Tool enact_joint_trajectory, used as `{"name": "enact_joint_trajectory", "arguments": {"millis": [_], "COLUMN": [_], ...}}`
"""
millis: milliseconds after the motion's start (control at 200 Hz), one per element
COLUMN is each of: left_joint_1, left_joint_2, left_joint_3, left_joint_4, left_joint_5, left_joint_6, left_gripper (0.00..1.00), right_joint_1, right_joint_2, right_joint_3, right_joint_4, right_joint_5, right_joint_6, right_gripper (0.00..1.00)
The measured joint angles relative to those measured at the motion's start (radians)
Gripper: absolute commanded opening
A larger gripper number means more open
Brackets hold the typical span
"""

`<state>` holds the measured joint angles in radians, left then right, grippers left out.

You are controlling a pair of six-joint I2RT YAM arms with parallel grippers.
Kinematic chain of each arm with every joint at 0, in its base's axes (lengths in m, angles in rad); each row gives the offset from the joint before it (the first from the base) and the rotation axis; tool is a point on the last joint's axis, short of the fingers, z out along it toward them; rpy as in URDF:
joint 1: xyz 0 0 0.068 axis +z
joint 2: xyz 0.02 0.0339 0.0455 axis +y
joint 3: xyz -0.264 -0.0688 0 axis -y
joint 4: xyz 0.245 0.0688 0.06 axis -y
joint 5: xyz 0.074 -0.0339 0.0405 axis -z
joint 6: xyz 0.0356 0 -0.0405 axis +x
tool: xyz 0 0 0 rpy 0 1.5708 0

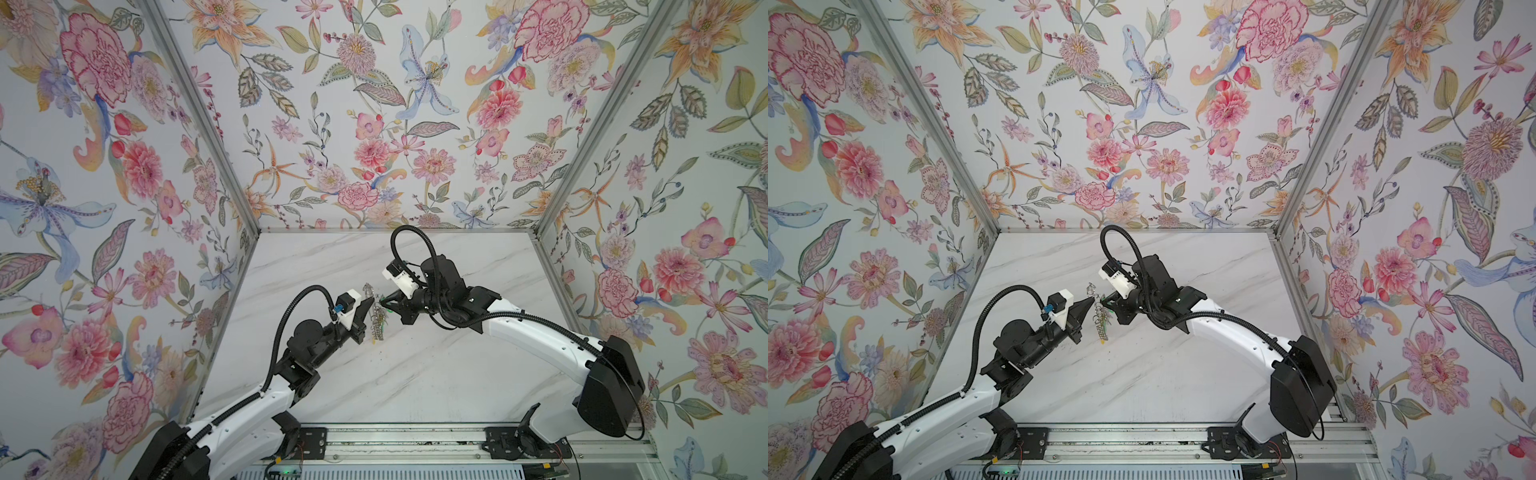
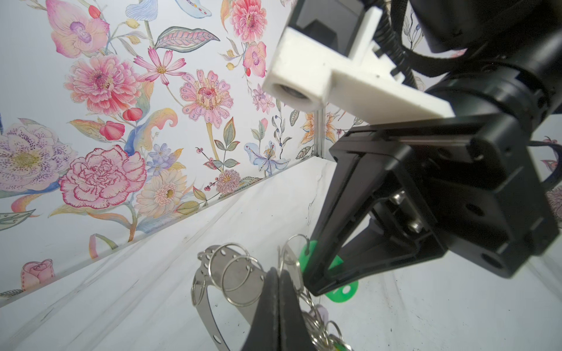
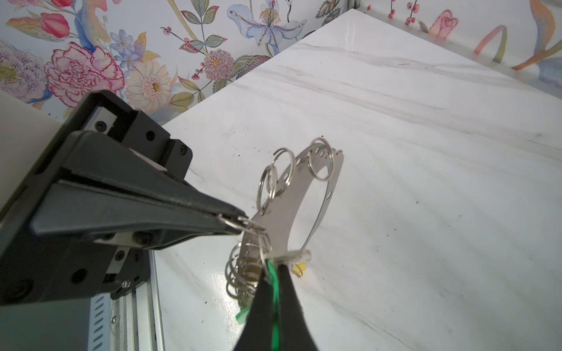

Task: Remove the keys from the keyring

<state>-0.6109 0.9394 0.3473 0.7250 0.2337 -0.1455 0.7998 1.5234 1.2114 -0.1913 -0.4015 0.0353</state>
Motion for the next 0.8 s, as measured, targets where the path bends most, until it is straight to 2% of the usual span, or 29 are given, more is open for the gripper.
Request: {"name": "enact_joint_trajectory", "arguments": {"millis": [315,801], "left_joint_1": [0.017,0.035], "left_joint_2": [-0.002,-0.003], "left_joint_3": [0.0,0.0], "left_joint_4": [0.016,0.026], "left_joint_5": [0.0,0.063], "left_joint_6": [-0.039,-0.056], "left_gripper": [0.0,0.0], "right_joint_1": [0.01,-0.034], "right_joint_2": [0.074,0.061], "right_joint_3": [0.073,0.056], "right_joint_4": [-0.023,-0.04], "right_joint_5": [-0.082,-0.199], "right_joint_6": [-0.002,-0.016], "right_gripper": [0.0,0.0]}}
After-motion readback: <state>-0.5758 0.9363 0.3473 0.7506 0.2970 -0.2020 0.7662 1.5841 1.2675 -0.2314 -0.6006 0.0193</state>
